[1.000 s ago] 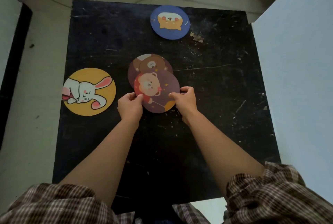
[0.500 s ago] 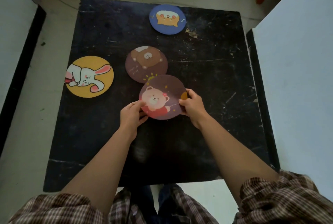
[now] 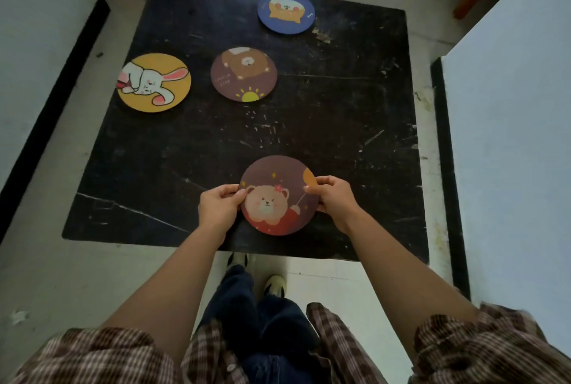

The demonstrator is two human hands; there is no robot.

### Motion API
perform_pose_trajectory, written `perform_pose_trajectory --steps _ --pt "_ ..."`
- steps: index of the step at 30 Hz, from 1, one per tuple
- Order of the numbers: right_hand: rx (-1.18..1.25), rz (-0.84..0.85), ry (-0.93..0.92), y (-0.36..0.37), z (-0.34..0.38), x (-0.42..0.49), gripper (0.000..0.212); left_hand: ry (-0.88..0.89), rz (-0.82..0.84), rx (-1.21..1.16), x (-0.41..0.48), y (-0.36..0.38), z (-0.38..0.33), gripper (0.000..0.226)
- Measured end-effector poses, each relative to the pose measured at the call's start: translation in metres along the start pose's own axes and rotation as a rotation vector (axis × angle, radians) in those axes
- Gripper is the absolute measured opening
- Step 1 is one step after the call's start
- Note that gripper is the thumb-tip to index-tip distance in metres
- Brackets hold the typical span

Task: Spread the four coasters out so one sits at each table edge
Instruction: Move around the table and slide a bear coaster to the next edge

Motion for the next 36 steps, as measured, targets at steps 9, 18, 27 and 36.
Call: perform_pose_trajectory --steps 9,18,27,36 --pt "-0.03 -0.022 -0.043 0.006 -0.016 -0.016 0.037 0.012 -0.045 0.094 -0.009 -0.018 0.018 0.015" --pt "-0.238 -0.09 -0.094 0.009 -0.019 -0.02 0.042 0.119 -0.038 0.313 -0.006 -0.024 0.017 0.014" --pt "-0.295 -0.223 -0.13 0.001 -0.028 -0.022 0.025 0.19 -0.037 0.443 -0.008 -0.023 0.013 0.022" --pt "-0.338 -0.277 -0.144 0.0 -0.031 -0.023 0.018 0.23 -0.007 0.471 -0.009 -0.021 0.014 0.024"
Point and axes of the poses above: each hand's wrist, its own x-axis towards the middle knuckle, its own y-axis out of the palm, z = x × y, the point moved 9 cm from there along x, towards the middle knuckle
